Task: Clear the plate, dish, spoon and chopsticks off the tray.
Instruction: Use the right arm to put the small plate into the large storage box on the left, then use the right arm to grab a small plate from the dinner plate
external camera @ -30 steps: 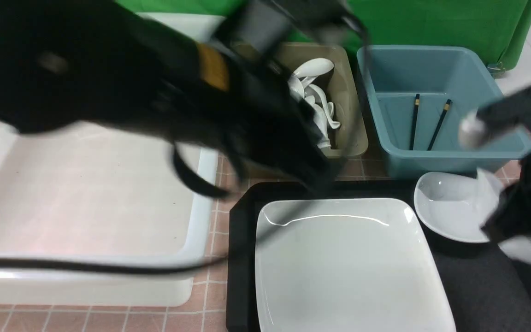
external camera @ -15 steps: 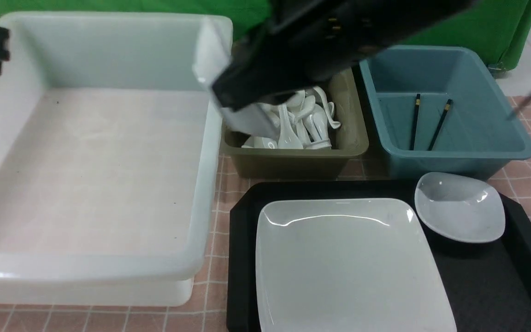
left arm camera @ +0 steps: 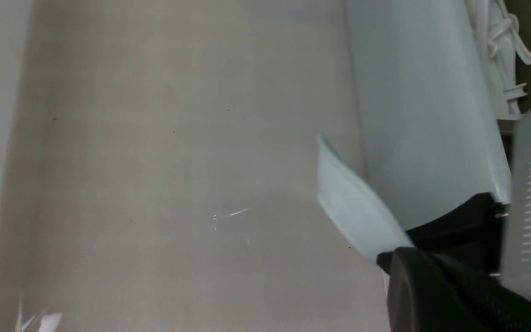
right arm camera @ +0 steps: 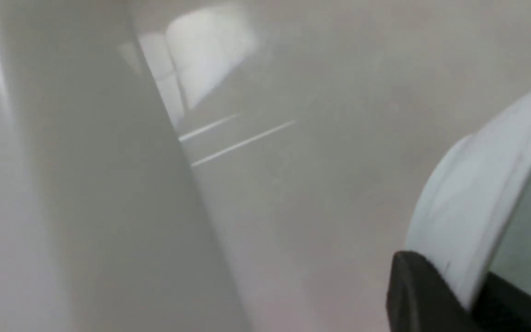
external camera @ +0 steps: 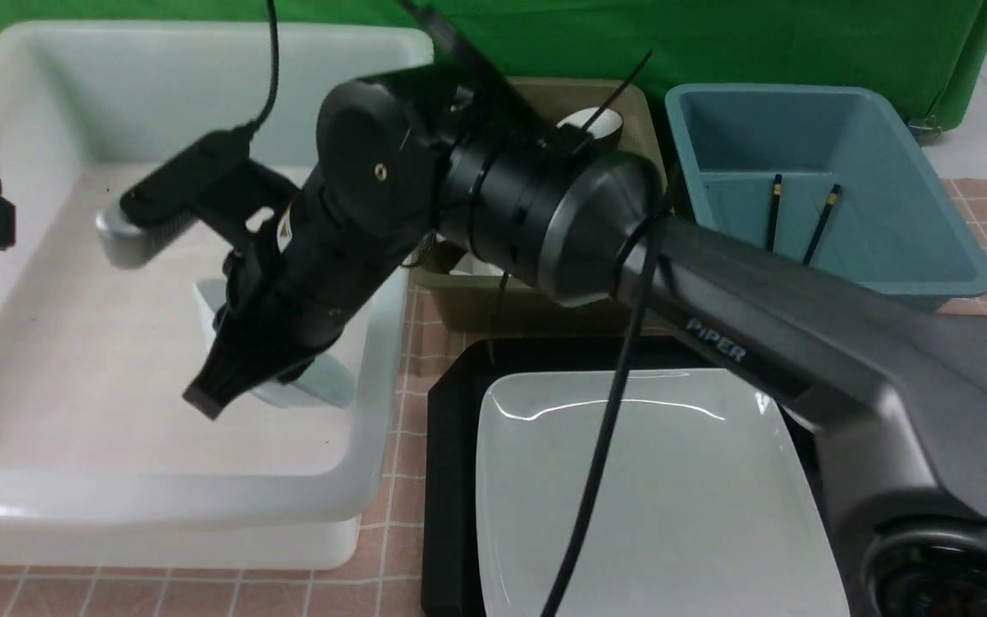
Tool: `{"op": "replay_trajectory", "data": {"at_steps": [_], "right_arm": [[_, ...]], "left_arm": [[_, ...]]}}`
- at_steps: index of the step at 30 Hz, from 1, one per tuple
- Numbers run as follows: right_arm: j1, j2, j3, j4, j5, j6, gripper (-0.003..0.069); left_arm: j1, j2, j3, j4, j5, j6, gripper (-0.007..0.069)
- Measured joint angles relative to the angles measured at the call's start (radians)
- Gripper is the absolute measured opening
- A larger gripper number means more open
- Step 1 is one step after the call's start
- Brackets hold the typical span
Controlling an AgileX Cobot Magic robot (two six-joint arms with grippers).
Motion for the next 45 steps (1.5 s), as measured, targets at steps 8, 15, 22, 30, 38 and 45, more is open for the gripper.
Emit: {"op": "replay_trajectory", "data": {"at_steps": [8,15,22,30,38,45], "right_arm": [[0.007,0.017,-0.004,-0.001,0.029,0.023,0.0367],[0.007,-0.074,-0.101,-0.082,0.283,0.070,0.0374],[-0.084,-0.308,-0.040,-0.222,0.296,0.130,0.0039],[-0.350,-0.650,0.490,-0.239,0.292,0.066,0.0044],[-0.624,-0.802,1.068,-0.248,0.026,0.009,0.0353],[-0.680,-0.736,1.206,-0.261,-0.179,-0.047,0.0565]], "left_arm": [[0.000,0.000,0.000,-0.010,0.000,0.023,-0.0003],[-0.002,0.000,0.000,-0.071,-0.001,0.051,-0.0003],[-0.205,0.001,0.000,-0.125,-0.020,0.112,-0.0003],[-0.628,0.092,0.000,-0.076,-0.088,0.020,-0.0003],[-0.830,0.311,-0.052,-0.045,-0.229,-0.003,-0.0003],[-0.849,0.459,-0.091,-0.045,-0.461,0.057,-0.0003]]}}
